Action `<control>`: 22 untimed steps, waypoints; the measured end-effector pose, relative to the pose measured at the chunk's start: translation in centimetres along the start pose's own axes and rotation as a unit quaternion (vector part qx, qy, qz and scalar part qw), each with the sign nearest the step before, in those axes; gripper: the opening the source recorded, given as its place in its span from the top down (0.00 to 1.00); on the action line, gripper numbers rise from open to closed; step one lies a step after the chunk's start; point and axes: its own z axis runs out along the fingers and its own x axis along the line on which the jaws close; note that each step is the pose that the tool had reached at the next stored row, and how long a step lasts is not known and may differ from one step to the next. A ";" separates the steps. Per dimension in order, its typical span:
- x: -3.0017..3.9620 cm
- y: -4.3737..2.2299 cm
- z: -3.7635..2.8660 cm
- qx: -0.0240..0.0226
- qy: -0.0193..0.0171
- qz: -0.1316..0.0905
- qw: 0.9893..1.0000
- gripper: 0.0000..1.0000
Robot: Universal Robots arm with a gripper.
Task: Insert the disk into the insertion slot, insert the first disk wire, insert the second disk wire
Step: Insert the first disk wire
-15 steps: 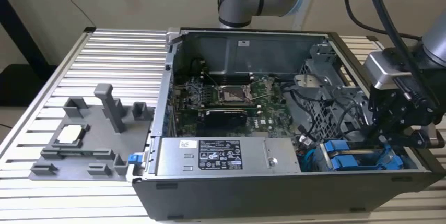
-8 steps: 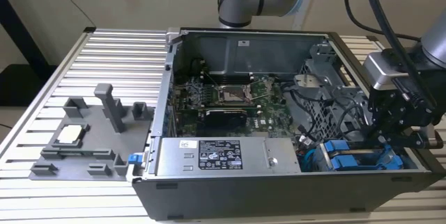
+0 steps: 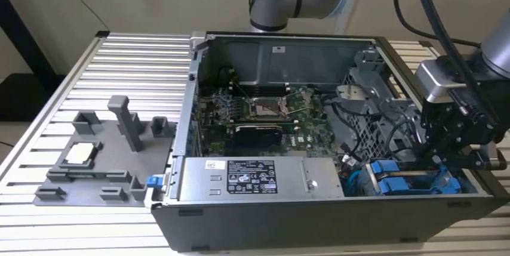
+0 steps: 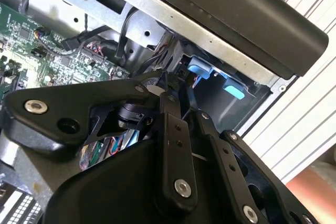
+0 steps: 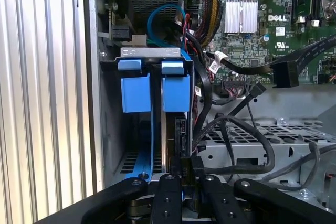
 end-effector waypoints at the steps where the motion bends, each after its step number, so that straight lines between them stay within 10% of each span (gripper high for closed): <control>1: 0.00 0.00 0.01 0.000 0.000 0.000 1.000 0.81; 12: -0.02 -0.01 -0.41 0.000 0.000 0.000 1.000 0.73; 22: -0.19 -0.17 -4.35 0.000 0.000 0.000 1.000 0.73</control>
